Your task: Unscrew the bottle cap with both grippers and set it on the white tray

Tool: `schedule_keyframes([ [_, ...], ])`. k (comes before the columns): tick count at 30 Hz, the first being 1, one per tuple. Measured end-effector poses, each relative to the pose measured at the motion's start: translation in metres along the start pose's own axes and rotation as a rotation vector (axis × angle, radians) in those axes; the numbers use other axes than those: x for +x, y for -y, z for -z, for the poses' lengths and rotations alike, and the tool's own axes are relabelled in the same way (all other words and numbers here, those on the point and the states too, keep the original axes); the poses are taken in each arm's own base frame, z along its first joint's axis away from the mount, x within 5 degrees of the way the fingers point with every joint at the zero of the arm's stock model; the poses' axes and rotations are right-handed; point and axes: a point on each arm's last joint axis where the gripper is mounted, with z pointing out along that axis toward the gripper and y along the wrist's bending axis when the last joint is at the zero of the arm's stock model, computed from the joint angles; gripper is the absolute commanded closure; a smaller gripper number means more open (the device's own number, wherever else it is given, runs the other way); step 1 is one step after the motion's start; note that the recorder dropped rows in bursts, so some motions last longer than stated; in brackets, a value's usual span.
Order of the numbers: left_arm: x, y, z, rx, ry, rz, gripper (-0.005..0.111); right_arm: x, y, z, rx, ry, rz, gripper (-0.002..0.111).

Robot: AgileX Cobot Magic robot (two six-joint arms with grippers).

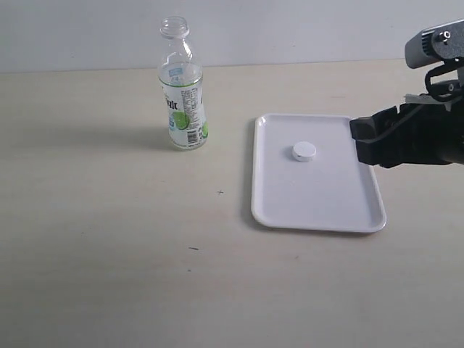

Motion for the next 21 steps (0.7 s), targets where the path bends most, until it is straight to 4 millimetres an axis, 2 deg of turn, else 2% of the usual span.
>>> schedule_keyframes([
  [11,-0.005,0.0,0.025,-0.026,-0.006,0.025,0.107,0.0,0.0,0.0,-0.001,0.0,-0.033,0.044],
  [21,-0.003,-0.001,0.028,-0.035,-0.035,0.039,0.107,0.0,0.0,0.0,-0.001,0.0,-0.047,0.044],
])
